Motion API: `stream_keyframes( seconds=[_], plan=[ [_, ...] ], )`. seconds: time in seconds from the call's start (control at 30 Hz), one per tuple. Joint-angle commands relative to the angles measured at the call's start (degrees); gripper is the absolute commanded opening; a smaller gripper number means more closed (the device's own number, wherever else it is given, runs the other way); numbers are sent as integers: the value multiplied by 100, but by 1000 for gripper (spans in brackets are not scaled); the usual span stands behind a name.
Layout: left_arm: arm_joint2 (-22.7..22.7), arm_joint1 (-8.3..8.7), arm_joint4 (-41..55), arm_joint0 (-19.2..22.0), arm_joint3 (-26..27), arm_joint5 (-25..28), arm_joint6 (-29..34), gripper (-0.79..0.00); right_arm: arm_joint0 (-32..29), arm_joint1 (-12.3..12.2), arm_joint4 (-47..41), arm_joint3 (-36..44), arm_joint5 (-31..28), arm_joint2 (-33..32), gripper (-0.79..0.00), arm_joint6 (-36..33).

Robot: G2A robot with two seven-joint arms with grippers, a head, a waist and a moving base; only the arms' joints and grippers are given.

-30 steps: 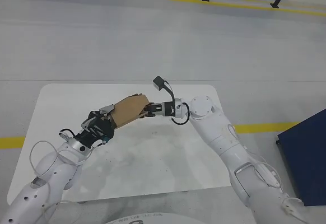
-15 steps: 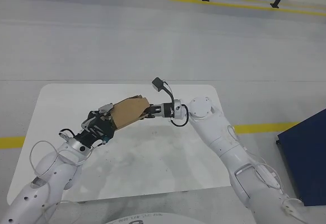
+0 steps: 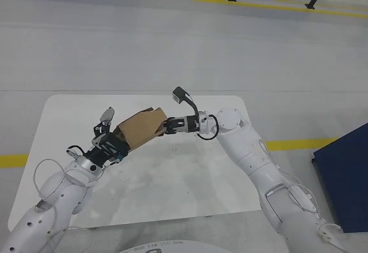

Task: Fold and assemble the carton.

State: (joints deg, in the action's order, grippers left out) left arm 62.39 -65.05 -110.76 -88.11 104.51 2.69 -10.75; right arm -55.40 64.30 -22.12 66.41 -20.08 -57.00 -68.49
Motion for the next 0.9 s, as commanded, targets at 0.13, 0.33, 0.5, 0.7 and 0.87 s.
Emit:
stream_keyframes(
  seconds=[0.13, 0.33, 0.5, 0.7, 0.87],
  plan=[
    [0, 0, 0, 0, 0, 0, 0, 0, 0, 0, 0, 0, 0, 0, -785, 0],
    [10, 1, -339, -45, 55, -177, 98, 0, -74, -16, -348, 45, 410, -49, -785, -284],
    [-48, -15, -624, -142, 131, -467, 53, 0, 28, -2, -530, -109, 566, -20, -785, -583],
    [11, -23, -1172, -272, 215, -1071, 62, 0, 110, 26, -632, -276, 590, 38, -785, -733],
    [-140, -34, -2187, -400, 254, -1541, 137, 0, 186, 52, -635, -366, 753, 96, -785, -694]
  ],
)
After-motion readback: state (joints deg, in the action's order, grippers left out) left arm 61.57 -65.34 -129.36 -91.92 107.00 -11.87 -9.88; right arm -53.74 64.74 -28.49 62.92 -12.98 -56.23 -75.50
